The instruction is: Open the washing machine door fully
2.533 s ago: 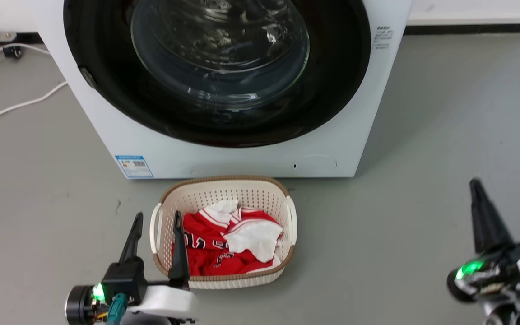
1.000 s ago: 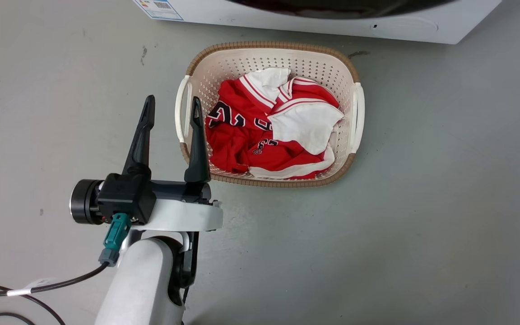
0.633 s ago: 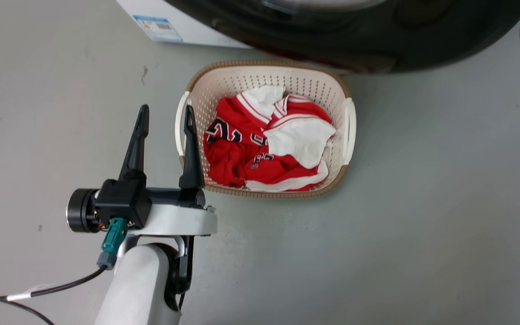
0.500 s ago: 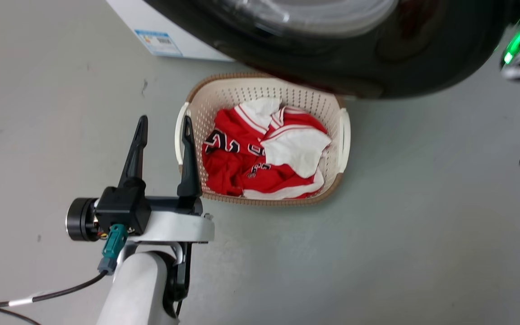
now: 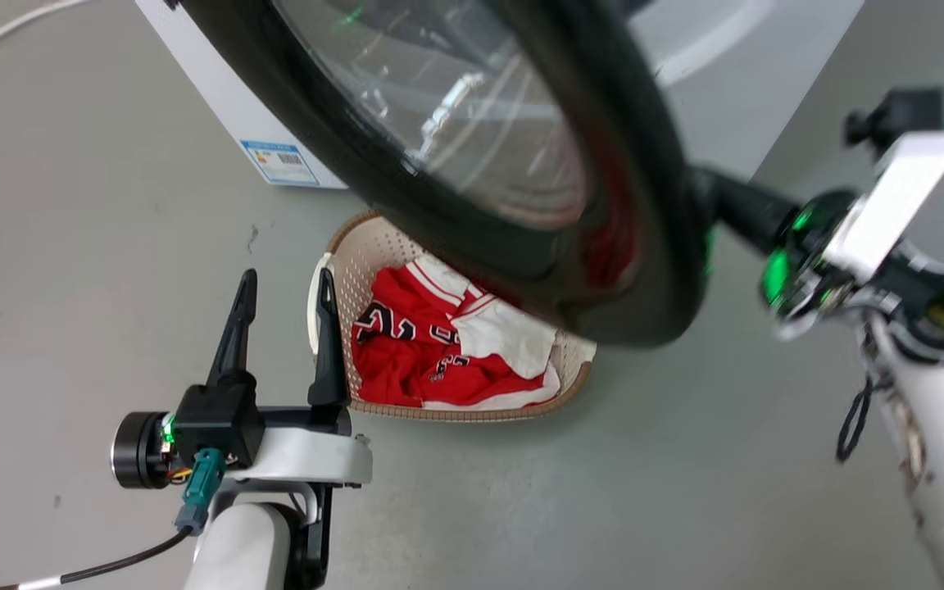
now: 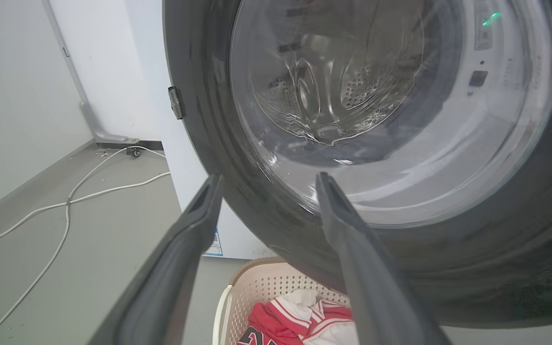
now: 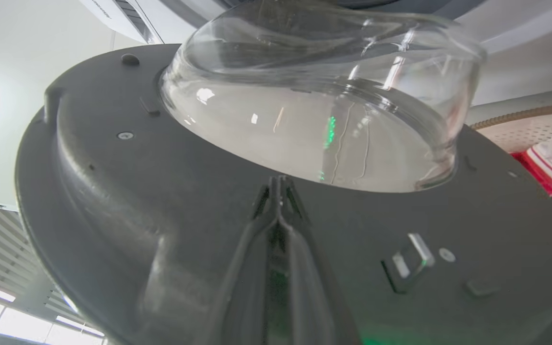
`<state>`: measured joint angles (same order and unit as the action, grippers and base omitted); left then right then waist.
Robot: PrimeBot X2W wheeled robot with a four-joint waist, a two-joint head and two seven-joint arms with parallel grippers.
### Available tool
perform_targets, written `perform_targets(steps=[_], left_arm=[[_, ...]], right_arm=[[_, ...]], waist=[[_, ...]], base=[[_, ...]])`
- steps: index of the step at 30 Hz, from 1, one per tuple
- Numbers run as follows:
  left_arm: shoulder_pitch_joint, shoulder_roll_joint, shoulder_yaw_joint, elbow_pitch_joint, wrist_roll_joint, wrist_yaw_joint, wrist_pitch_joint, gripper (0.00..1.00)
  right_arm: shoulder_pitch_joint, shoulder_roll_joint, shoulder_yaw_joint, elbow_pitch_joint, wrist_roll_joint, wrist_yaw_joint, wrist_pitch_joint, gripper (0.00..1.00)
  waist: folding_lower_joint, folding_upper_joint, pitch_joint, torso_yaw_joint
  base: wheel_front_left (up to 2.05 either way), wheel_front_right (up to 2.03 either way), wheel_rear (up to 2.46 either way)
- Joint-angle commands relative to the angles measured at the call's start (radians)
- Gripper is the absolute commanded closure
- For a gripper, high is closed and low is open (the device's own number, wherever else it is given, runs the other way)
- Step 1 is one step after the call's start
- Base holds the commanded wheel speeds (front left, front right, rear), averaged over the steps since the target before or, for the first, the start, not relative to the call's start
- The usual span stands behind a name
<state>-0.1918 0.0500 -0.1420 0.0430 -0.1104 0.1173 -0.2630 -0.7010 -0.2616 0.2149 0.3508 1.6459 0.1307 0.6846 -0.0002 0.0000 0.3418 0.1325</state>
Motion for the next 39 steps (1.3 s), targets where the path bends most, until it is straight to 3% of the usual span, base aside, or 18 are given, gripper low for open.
perform_targets(steps=[1, 16, 27, 39], left_arm=[[0.013, 0.001, 0.004, 0.001, 0.002, 0.0, -0.003, 0.0], [0.072, 0.001, -0.002, 0.013, -0.006, 0.005, -0.003, 0.0], [0.094, 0.001, 0.004, 0.017, -0.003, 0.001, -0.003, 0.0], [0.127, 0.001, 0.007, 0.026, -0.004, 0.006, -0.003, 0.0]], right_arm=[[0.044, 0.01, 0.01, -0.023, 0.01, 0.0, 0.014, 1.0], [0.287, 0.071, 0.094, -0.188, 0.057, 0.0, 0.035, 1.0], [0.363, 0.122, 0.158, -0.249, 0.061, 0.0, 0.035, 1.0], [0.433, 0.132, 0.191, -0.26, 0.045, 0.0, 0.004, 1.0]], waist=[[0.0002, 0.0, -0.022, -0.001], [0.0002, 0.0, -0.125, 0.015], [0.0002, 0.0, -0.154, 0.03], [0.0002, 0.0, -0.199, 0.023]], base=[[0.0, 0.0, 0.0], [0.0, 0.0, 0.0], [0.0, 0.0, 0.0], [0.0, 0.0, 0.0]])
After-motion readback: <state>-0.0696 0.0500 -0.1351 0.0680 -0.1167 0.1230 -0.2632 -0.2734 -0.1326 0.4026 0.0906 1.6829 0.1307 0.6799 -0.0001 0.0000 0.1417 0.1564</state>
